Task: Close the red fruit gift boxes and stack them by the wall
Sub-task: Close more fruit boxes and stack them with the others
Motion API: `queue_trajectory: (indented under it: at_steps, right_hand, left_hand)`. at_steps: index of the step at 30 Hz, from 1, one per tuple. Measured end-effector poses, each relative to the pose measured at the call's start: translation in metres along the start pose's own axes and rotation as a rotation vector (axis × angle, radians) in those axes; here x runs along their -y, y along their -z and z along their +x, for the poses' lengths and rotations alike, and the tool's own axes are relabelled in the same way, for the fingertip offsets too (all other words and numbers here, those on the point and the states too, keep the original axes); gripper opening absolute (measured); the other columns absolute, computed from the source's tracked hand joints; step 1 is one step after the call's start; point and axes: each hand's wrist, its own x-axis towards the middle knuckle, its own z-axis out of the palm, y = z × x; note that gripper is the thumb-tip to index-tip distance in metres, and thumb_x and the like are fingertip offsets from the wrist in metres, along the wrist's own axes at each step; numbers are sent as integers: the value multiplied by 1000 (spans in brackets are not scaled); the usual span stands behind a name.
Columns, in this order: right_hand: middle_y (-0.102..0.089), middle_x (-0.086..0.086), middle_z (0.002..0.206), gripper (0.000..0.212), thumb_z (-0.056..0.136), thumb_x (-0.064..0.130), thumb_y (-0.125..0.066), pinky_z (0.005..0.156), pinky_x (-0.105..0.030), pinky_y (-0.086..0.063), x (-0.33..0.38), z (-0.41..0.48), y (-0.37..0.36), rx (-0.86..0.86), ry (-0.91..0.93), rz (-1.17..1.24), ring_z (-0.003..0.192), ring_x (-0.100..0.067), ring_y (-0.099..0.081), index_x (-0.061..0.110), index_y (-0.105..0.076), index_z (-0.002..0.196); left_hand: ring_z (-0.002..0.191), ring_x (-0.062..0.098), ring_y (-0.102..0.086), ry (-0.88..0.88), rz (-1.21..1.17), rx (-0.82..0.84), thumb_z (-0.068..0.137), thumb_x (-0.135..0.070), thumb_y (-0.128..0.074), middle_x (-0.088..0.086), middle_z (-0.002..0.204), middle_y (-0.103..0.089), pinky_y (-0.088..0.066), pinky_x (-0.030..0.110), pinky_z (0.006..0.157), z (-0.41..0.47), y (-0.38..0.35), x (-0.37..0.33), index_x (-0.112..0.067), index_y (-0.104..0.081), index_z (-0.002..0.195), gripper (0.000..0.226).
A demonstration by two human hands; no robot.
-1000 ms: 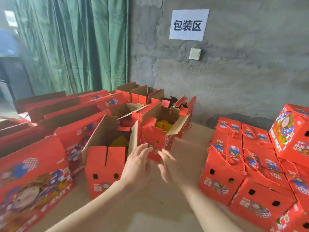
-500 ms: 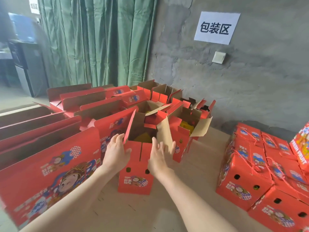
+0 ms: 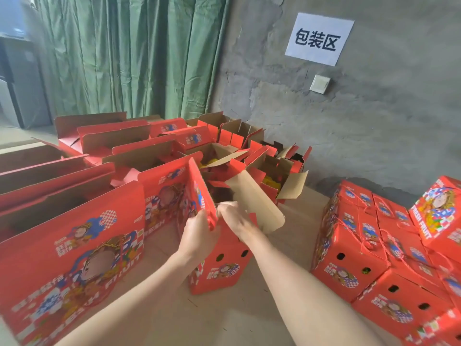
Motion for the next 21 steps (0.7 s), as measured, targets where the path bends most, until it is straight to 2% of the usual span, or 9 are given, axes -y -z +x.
queue_trajectory:
  at_steps: [2,5,8,10,13,15,17,19,21]
  right_hand:
    - [-58,2,75,27,84,30,-45,106,-46,-31,-6,-2,9,-28,-31,26,90,-23,-53,14,-51,63]
    - [-55,0,68,36,92,33,-53,82,-35,-41,-10,-6,10,-47,42,-180,79,-25,-54,14,-50,62]
    - [-68,-13,98,21,92,22,-57,87,-36,-44,-13,-12,13,-111,144,-501,97,-33,-61,2,-63,89]
    - [-66,-16,111,22,93,21,-55,88,-36,-45,-20,-20,28,-132,162,-598,106,-34,-59,2,-61,101]
    - [-62,-20,117,23,95,20,-52,90,-34,-40,-47,-45,63,-146,122,-724,115,-36,-53,3,-59,108]
    - [-59,-20,122,22,97,20,-49,92,-33,-34,-75,-67,89,-122,64,-755,123,-36,-47,5,-56,112]
    - [-54,-18,131,23,99,21,-47,98,-32,-29,-101,-93,110,-97,16,-748,130,-34,-40,8,-55,117]
    - [-52,-18,134,24,100,23,-47,105,-34,-27,-123,-119,126,-70,-4,-731,132,-34,-37,12,-54,119]
    - [-58,-17,117,18,98,26,-49,93,-38,-37,-144,-146,138,-61,-5,-706,118,-33,-46,15,-55,111]
  left_hand:
    - [76,10,-67,35,-83,83,76,-7,-59,-10,78,-68,-49,13,57,-7,-6,1,-26,-62,94,26]
    - [86,15,-69,90,-195,130,78,4,-55,-1,85,-71,-56,25,76,-11,-7,5,-15,-64,112,40]
    - [81,15,-69,137,-200,-33,82,3,-48,-2,84,-72,-54,28,73,-13,-7,10,-11,-62,112,36]
    - [96,20,-64,142,-141,-131,84,-1,-50,1,100,-69,-48,25,75,-12,-6,13,-13,-56,118,37]
    - [121,31,-49,171,-81,-142,87,-16,-64,15,140,-41,-40,39,102,-8,-8,15,-7,-33,142,64]
    - [129,36,-39,151,-32,-158,82,-27,-72,18,148,-21,-35,42,106,-13,-12,11,-4,-17,148,89]
    - [131,32,-35,92,8,-175,74,-34,-79,14,150,-18,-36,44,106,-23,-19,7,-7,-14,149,103]
    - [119,25,-48,-22,2,-123,71,-37,-82,10,135,-42,-46,39,94,-37,-32,6,-13,-36,140,86]
    - [89,9,-64,-117,-10,-23,73,-37,-79,-9,97,-64,-49,22,69,-52,-46,5,-29,-57,108,42]
